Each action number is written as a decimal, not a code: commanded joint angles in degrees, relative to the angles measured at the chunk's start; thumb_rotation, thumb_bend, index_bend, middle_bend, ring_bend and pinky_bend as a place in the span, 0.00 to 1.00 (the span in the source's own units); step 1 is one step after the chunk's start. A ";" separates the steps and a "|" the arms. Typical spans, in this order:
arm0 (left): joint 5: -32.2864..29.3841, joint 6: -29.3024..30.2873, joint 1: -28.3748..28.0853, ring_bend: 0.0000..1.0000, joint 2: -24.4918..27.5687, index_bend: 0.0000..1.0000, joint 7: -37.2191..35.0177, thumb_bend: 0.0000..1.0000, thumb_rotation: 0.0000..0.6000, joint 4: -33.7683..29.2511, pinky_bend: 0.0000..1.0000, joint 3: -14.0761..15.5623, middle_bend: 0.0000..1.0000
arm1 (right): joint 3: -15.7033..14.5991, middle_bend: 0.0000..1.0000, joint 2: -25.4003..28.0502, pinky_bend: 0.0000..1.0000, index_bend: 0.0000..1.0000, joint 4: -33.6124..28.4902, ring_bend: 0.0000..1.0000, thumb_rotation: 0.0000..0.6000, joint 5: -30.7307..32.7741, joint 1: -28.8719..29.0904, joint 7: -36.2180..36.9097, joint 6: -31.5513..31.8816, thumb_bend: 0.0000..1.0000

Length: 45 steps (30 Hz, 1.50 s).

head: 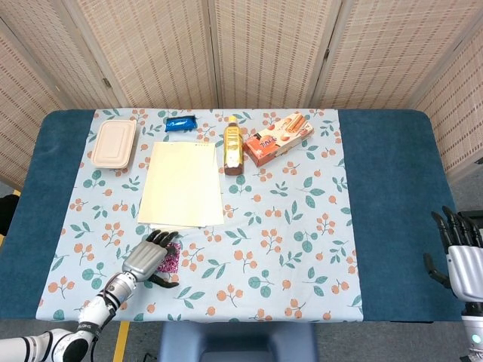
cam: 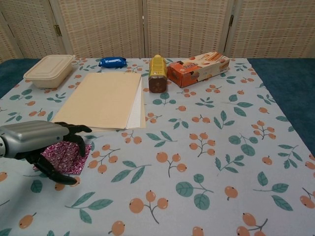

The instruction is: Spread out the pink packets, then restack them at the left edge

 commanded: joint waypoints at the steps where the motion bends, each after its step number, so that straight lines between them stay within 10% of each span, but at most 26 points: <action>1: -0.15 0.13 0.15 0.00 0.17 0.34 -0.22 0.05 0.52 0.19 0.00 0.17 0.00 | 0.01 0.01 -0.03 0.00 0.01 -0.03 0.00 1.00 0.01 0.02 -0.05 -0.03 0.45; 45: -0.45 2.14 2.08 0.00 0.98 0.34 -0.97 0.06 0.52 0.20 0.00 0.93 0.00 | -0.06 0.01 0.09 0.00 0.01 -0.37 0.00 1.00 0.00 -0.23 -0.22 0.19 0.45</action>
